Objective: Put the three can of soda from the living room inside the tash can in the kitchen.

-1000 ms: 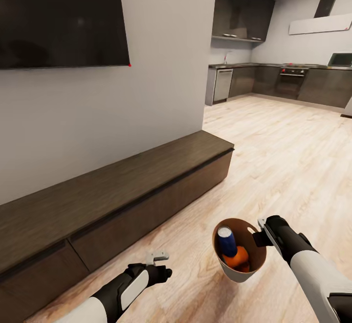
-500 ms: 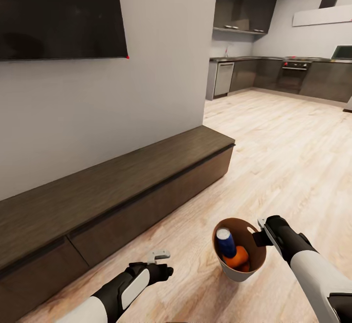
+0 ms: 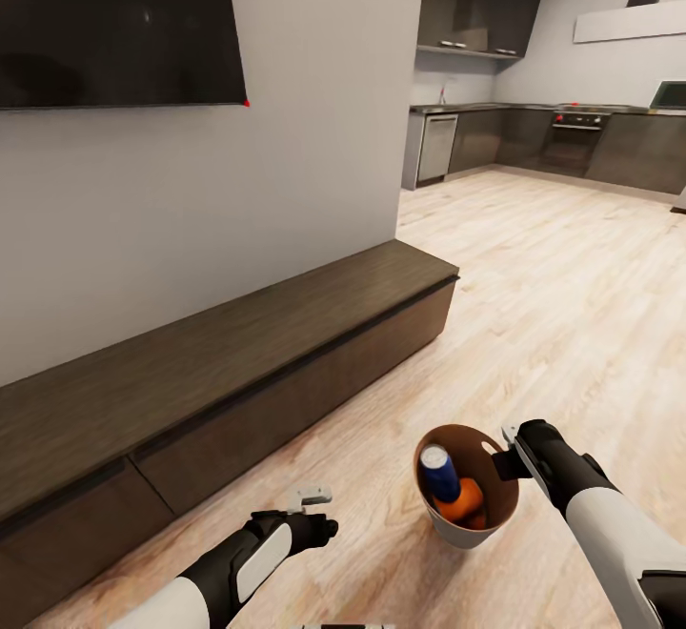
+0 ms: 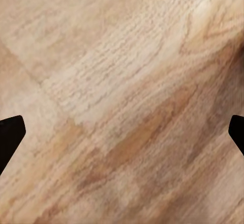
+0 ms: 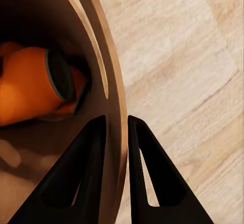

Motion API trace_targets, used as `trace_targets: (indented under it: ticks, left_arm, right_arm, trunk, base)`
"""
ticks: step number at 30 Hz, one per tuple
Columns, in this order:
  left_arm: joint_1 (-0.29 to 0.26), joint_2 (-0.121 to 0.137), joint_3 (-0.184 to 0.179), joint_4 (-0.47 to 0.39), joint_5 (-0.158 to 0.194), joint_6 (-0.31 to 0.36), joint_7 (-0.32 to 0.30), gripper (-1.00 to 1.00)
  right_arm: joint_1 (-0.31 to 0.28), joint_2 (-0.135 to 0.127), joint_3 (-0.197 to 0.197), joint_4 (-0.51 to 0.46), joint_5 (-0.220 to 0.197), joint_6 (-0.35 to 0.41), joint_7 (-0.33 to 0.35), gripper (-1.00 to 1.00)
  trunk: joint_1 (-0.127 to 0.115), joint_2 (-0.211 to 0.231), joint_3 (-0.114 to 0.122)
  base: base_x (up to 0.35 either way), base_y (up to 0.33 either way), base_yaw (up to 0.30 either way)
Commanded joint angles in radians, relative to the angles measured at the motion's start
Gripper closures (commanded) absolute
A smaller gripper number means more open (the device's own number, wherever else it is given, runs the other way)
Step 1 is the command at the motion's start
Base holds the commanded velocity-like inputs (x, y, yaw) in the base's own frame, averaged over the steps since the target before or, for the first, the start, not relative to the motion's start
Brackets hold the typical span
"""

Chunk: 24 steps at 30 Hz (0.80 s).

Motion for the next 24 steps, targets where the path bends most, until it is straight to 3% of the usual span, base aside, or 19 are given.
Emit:
trace_targets:
  ticks: [1,5,11,19,24]
  left_arm:
    - [0.0,0.0,0.0,0.0,0.0,0.0,0.0,-1.0]
    - [0.0,0.0,0.0,0.0,0.0,0.0,0.0,-1.0]
    - [0.0,0.0,0.0,0.0,0.0,0.001,0.0,-1.0]
    - [0.0,0.001,0.0,0.0,0.0,0.002,0.0,-1.0]
    - [0.0,0.0,-0.001,0.0,-0.001,0.001,0.0,-1.0]
  right_arm:
    - [0.0,0.0,-0.001,0.0,-0.01,0.001,0.004,1.0]
    - [0.0,0.0,-0.001,0.0,-0.01,0.0,0.004,1.0]
    - [0.0,0.0,-0.001,0.0,-0.01,-0.001,0.004,1.0]
    - [0.0,0.0,0.0,0.0,-0.009,-0.001,0.004,1.0]
    - [0.0,0.0,0.0,0.0,-0.009,-0.001,0.004,1.0]
  trunk:
    - [0.0,0.0,0.0]
    - [0.0,0.0,0.0]
    - [0.003,-0.001,-0.023]
    - [0.003,-0.001,-0.023]
    - [0.005,-0.003,-0.042]
  base:
    - [0.0,0.0,0.0]
    - [0.0,0.0,0.0]
    - [0.0,0.0,0.0]
    - [0.0,0.0,0.0]
    - [0.0,0.0,0.0]
